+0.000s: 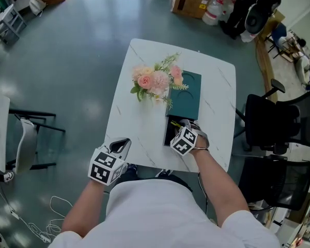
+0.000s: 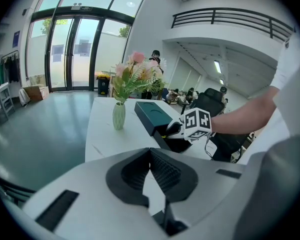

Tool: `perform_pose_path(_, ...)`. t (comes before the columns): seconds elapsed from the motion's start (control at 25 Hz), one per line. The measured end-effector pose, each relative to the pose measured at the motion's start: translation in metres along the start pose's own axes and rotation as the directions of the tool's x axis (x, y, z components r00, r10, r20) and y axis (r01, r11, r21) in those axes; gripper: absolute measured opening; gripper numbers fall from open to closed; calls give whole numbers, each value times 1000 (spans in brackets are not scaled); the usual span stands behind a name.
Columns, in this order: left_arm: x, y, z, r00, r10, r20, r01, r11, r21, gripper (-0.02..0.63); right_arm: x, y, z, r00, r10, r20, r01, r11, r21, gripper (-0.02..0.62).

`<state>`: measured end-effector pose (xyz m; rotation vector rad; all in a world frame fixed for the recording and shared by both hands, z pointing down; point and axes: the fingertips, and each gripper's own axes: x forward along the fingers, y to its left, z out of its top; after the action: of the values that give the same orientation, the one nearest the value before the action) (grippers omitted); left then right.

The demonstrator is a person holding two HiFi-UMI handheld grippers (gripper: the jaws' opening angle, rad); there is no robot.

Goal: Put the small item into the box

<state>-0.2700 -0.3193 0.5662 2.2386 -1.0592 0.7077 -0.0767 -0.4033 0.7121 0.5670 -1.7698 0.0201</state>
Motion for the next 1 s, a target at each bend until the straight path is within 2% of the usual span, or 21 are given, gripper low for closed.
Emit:
perform_pose_path(0.4,11,-15,12,1000,-19,-4,19,999,28,12,-23,5,8,997,6,71,-9,999,52,87)
perform_pose_path(0.6,20,-34,26,999,-33,12,33,998,61,12,-54,4,14,986,19,168,-43,989,142,87)
perform_pose_path(0.76,28,-57,38,998,-49,32,46,995,85,12,-91,2,15,953,36,301,-123,953,277,83)
perform_pose_path(1.0,42,-100,51,995,-69,72,62,994,91,12,-149,14,-4,872,45,487,-267,878,397,74)
